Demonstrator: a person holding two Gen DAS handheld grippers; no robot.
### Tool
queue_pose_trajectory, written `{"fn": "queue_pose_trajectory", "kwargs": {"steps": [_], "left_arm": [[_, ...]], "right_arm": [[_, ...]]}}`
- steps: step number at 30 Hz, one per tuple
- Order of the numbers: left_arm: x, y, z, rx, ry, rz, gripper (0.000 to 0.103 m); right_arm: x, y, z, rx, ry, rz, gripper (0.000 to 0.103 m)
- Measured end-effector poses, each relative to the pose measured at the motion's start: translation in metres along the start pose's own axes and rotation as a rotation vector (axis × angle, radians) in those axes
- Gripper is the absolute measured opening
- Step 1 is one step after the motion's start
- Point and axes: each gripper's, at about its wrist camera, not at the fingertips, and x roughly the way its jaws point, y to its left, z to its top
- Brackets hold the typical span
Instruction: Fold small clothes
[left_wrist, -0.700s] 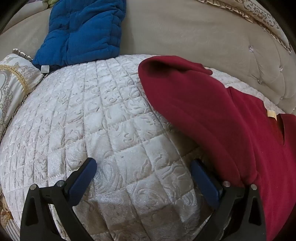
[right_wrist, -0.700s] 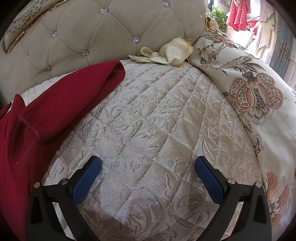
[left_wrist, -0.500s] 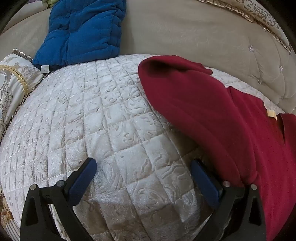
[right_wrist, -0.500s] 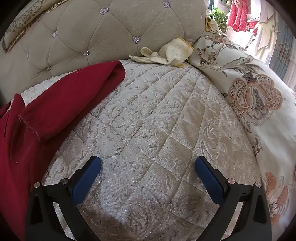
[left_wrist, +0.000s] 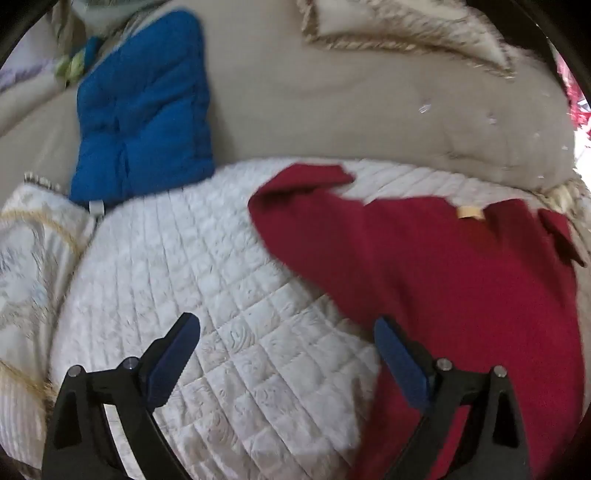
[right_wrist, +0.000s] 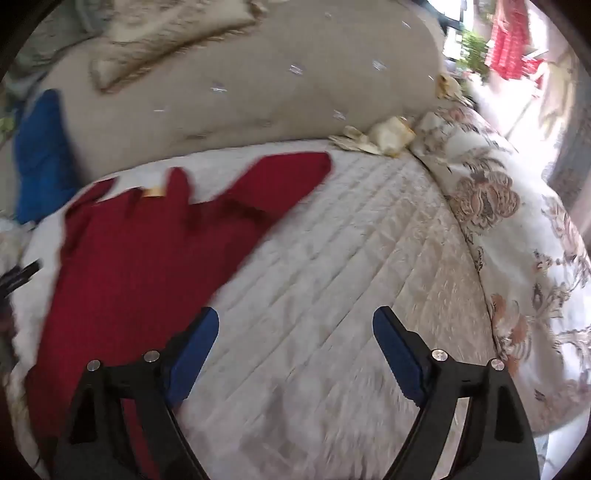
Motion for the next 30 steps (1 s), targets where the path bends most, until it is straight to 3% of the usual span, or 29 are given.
{"fn": "queue_pose_trajectory", "kwargs": {"steps": [7, 10, 13, 18, 30], "left_arm": [[-0.063, -0.022, 0.018, -0.003, -0.053, -0.072, 0.098], [-0.071, -0.029, 0.024, -0.011, -0.072, -0.077, 0.098], [-0.07, -0.037, 0.027, -0.022, -0.072, -0.074, 0.098], [-0.055, -0.045, 0.031, -0.035, -0.054, -0.083, 0.098], [0.003, -0.047, 0.036, -0.055, -0.006, -0.056, 0.098]], "right_arm": [[-0.105, 0.051, 0.015, -0.089, -0.035, 0.313, 0.069], [-0.122, 0.077, 0.025, -0.128, -0.084, 0.346, 0.07], [-0.1, 0.11, 0.03, -0.154, -0.127, 0.296, 0.07], [-0.038, 0.148, 0.041, -0.134, -0.121, 0.218, 0.07], [0.066, 0.207, 0.05, -0.159, -0.074, 0.157, 0.069]]}}
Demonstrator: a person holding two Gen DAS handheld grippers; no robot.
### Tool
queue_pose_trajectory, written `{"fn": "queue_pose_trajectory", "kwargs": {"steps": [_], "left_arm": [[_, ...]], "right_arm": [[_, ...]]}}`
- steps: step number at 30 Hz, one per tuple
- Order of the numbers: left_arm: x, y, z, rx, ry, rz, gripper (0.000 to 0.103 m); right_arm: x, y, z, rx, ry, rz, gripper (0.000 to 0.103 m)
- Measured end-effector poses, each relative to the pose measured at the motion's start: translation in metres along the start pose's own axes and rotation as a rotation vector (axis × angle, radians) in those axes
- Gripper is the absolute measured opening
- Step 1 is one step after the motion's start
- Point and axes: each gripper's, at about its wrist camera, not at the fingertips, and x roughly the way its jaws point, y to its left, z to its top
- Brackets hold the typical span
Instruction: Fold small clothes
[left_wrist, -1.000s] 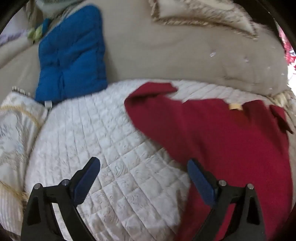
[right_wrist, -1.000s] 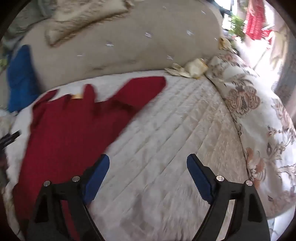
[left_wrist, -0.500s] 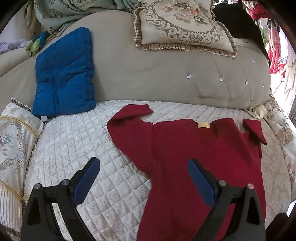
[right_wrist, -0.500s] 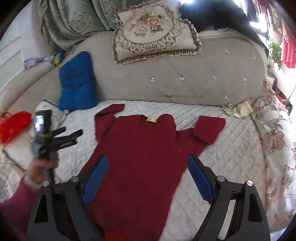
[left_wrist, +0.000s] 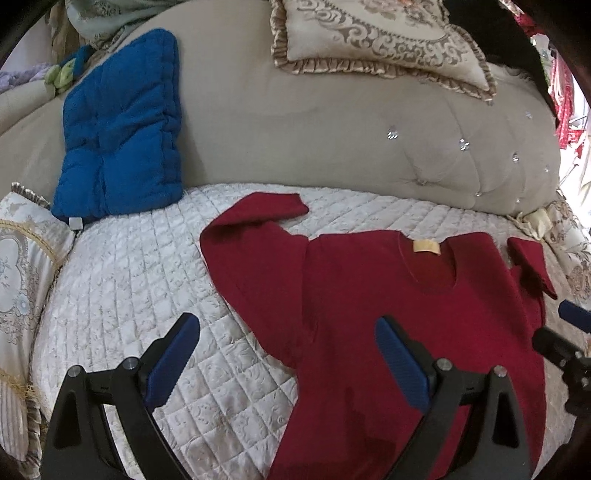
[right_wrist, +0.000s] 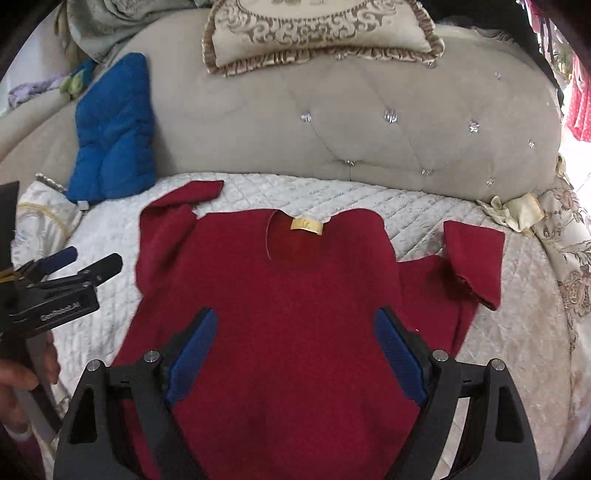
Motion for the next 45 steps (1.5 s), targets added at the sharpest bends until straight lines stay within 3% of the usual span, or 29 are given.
{"fn": "queue_pose_trajectory", "kwargs": {"steps": [8, 26, 36, 42, 45], "left_arm": [[0.031, 0.007, 0.0, -0.013, 0.035, 0.016, 0.098], [0.083, 0.062, 0.011, -0.174, 0.089, 0.096, 0.098], [0.127, 0.082, 0.004, -0.251, 0.116, 0.195, 0.098], [0.141, 0.095, -0.008, -0.253, 0.128, 0.214, 0.098], [0.146, 0.1, -0.012, -0.283, 0.135, 0.177, 0.1]], "right_arm": [[0.04, 0.004, 0.006, 0.038, 0.05, -0.006, 0.069], [0.087, 0.028, 0.018, 0.039, 0.099, 0.073, 0.069], [0.145, 0.064, 0.067, 0.061, 0.122, 0.248, 0.064], [0.203, 0.092, 0.119, 0.146, 0.115, 0.363, 0.063], [0.245, 0.106, 0.138, 0.202, 0.166, 0.399, 0.062]]}}
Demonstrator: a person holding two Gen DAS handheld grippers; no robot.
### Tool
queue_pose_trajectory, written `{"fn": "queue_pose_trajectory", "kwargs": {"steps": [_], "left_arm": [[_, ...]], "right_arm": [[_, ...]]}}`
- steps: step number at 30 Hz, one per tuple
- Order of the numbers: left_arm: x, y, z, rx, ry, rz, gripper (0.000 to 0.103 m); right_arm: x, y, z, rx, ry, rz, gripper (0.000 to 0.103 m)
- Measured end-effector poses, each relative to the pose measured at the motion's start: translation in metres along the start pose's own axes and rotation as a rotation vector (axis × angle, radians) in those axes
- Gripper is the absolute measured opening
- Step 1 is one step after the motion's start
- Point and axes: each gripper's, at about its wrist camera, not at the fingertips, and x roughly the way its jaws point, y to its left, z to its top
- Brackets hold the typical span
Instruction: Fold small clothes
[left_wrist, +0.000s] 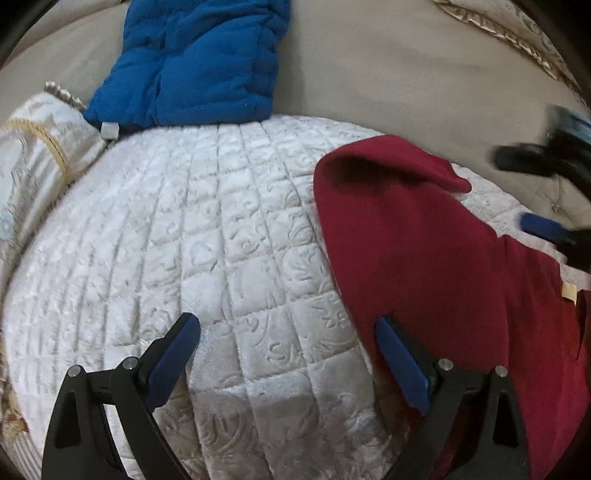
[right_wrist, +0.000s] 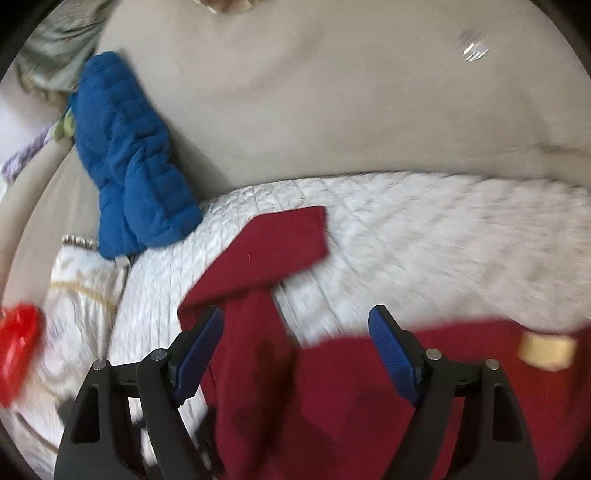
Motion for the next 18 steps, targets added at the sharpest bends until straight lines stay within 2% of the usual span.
{"fn": "queue_pose_trajectory", "kwargs": {"steps": [2, 4, 5, 6, 7, 9, 11, 14, 18], "left_arm": [[0.001, 0.001, 0.0, 0.0, -0.004, -0.005, 0.101], [0.002, -0.001, 0.0, 0.004, -0.006, 0.0, 0.103], [0.003, -0.002, 0.0, 0.005, -0.007, 0.0, 0.103], [0.004, -0.001, 0.0, 0.004, -0.008, -0.002, 0.103], [0.004, -0.001, 0.0, 0.003, -0.011, -0.004, 0.103], [0.004, -0.001, 0.0, 0.002, -0.016, -0.006, 0.103], [0.001, 0.001, 0.0, -0.006, -0.025, -0.014, 0.102], [-0.015, 0.009, -0.001, -0.023, -0.068, -0.038, 0.099], [-0.051, 0.013, -0.002, -0.029, -0.138, -0.057, 0.099]], "right_arm": [[0.026, -0.004, 0.013, 0.046, 0.031, -0.005, 0.055], [0.05, -0.007, 0.023, 0.09, 0.06, 0.015, 0.037], [0.059, -0.008, 0.025, 0.099, 0.069, 0.025, 0.032], [0.068, -0.008, 0.028, 0.098, 0.077, 0.022, 0.02], [0.073, -0.007, 0.03, 0.086, 0.072, 0.003, 0.003], [0.074, -0.003, 0.032, 0.047, 0.046, -0.04, 0.0], [0.058, -0.002, 0.032, 0.04, -0.001, -0.029, 0.0], [-0.005, 0.0, 0.026, -0.003, -0.096, 0.028, 0.0], [-0.116, -0.015, -0.004, -0.061, -0.218, 0.024, 0.0]]}}
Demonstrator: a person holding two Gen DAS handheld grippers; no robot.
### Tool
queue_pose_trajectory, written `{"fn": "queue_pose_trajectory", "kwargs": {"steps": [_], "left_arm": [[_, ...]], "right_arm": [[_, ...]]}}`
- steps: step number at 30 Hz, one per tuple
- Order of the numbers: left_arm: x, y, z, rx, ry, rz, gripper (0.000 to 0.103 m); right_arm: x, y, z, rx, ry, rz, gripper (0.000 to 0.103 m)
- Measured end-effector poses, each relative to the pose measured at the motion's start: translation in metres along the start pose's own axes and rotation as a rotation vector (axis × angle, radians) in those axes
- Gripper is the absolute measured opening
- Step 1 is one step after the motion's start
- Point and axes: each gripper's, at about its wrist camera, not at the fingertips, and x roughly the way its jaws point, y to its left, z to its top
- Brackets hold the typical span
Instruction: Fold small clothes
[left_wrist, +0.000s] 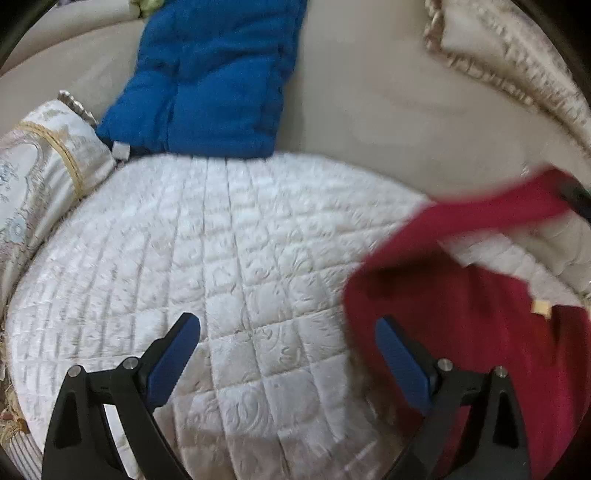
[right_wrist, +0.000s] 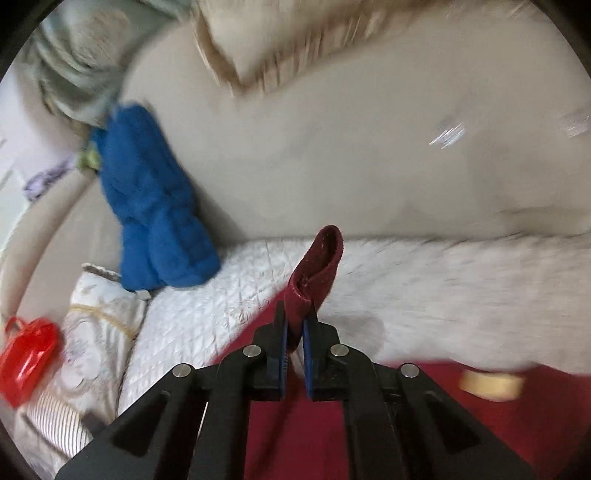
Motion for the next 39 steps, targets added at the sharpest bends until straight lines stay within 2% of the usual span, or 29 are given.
{"fn": "queue_pose_trajectory", "kwargs": {"steps": [4, 7, 10, 11, 12, 13, 14, 15, 17, 18, 19, 22, 23, 28, 32, 33, 34, 36, 39], "left_arm": [[-0.039, -0.008, 0.001, 0.008, -0.07, 0.0, 0.099], [-0.058, -0.019, -0.006, 0.049, -0.082, -0.017, 0.099], [-0.061, -0.028, -0.023, 0.09, -0.049, -0.033, 0.099], [-0.058, -0.032, -0.029, 0.109, -0.034, -0.024, 0.099], [-0.052, -0.036, -0.034, 0.137, -0.006, -0.01, 0.099], [-0.048, -0.039, -0.038, 0.161, 0.011, 0.0, 0.099], [-0.044, -0.041, -0.04, 0.182, 0.014, 0.019, 0.099], [-0.041, -0.042, -0.042, 0.188, 0.016, 0.038, 0.099], [-0.037, -0.04, -0.045, 0.183, 0.026, 0.054, 0.099], [-0.032, -0.038, -0.045, 0.175, 0.036, 0.058, 0.099], [-0.028, -0.037, -0.046, 0.172, 0.044, 0.067, 0.099], [-0.019, -0.032, -0.049, 0.175, 0.062, 0.083, 0.099], [-0.017, -0.03, -0.049, 0.174, 0.067, 0.088, 0.099], [-0.011, -0.013, -0.047, 0.135, 0.067, 0.104, 0.099], [-0.008, 0.0, -0.043, 0.094, 0.059, 0.109, 0.099], [-0.009, 0.001, -0.043, 0.088, 0.054, 0.112, 0.099], [-0.009, 0.003, -0.042, 0.08, 0.05, 0.113, 0.099], [-0.01, 0.004, -0.041, 0.071, 0.036, 0.117, 0.099], [-0.015, 0.009, -0.035, 0.042, -0.003, 0.125, 0.099]], "right_arm": [[-0.112, -0.037, -0.025, 0.022, -0.076, -0.07, 0.0], [-0.167, -0.065, -0.05, 0.047, -0.087, -0.145, 0.0], [-0.182, -0.093, -0.074, 0.029, -0.017, -0.311, 0.0], [-0.176, -0.1, -0.08, 0.018, 0.035, -0.351, 0.0], [-0.162, -0.106, -0.085, -0.007, 0.137, -0.415, 0.0], [-0.155, -0.111, -0.089, -0.035, 0.2, -0.467, 0.009], [-0.154, -0.11, -0.091, -0.074, 0.215, -0.503, 0.012], [-0.159, -0.101, -0.092, -0.116, 0.191, -0.511, 0.013], [-0.169, -0.077, -0.085, -0.142, 0.129, -0.431, 0.016], [-0.168, -0.066, -0.082, -0.15, 0.113, -0.38, 0.02], [-0.158, -0.046, -0.077, -0.172, 0.116, -0.298, 0.024], [-0.106, 0.003, -0.076, -0.27, 0.208, -0.115, 0.025], [-0.083, 0.021, -0.077, -0.32, 0.233, -0.08, 0.025], [0.032, 0.088, -0.075, -0.529, 0.358, -0.09, 0.025], [0.09, 0.093, -0.082, -0.66, 0.417, -0.198, 0.024], [0.101, 0.091, -0.086, -0.668, 0.467, -0.198, 0.009], [0.113, 0.086, -0.091, -0.658, 0.526, -0.184, 0.0], [0.114, 0.088, -0.091, -0.652, 0.497, -0.168, 0.0], [0.109, 0.099, -0.081, -0.601, 0.424, -0.067, 0.0]]}}
